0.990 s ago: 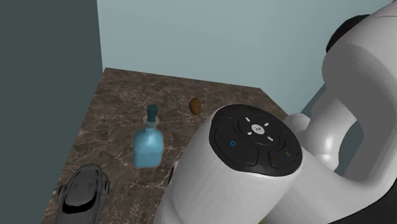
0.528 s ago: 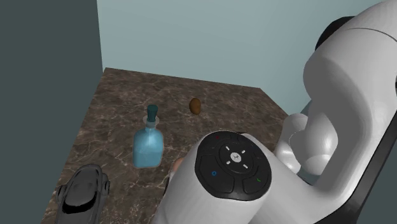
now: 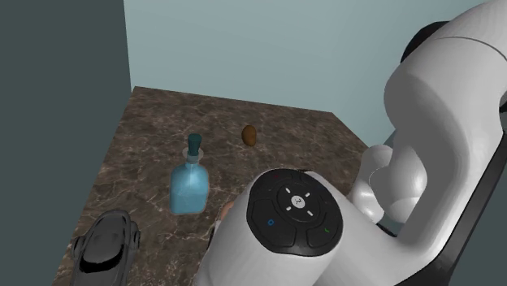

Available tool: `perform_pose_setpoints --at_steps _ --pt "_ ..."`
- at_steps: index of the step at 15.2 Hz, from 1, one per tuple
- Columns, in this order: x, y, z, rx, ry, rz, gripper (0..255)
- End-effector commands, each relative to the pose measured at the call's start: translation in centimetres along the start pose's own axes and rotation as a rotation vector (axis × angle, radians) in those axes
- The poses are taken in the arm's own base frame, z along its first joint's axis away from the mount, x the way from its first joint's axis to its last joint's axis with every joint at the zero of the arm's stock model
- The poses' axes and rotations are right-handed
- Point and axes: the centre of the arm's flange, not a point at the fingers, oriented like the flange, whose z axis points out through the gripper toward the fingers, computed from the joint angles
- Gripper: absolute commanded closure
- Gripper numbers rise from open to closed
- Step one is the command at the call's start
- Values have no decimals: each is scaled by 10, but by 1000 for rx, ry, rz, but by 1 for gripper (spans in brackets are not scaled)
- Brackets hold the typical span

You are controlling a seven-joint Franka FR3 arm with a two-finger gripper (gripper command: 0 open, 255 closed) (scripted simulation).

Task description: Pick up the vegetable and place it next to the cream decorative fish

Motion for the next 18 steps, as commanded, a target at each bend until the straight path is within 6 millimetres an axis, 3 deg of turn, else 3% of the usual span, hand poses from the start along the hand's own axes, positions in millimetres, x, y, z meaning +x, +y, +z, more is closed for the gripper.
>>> perform_pose_setpoints --at_steps 1,6,10,18 --pt "-3 1 5 -11 -6 -5 0" --pt "-4 3 3 -11 -6 -6 0" --pt "-4 3 -47 -11 -6 -6 0" --pt "-4 3 -47 -11 -6 -6 0"
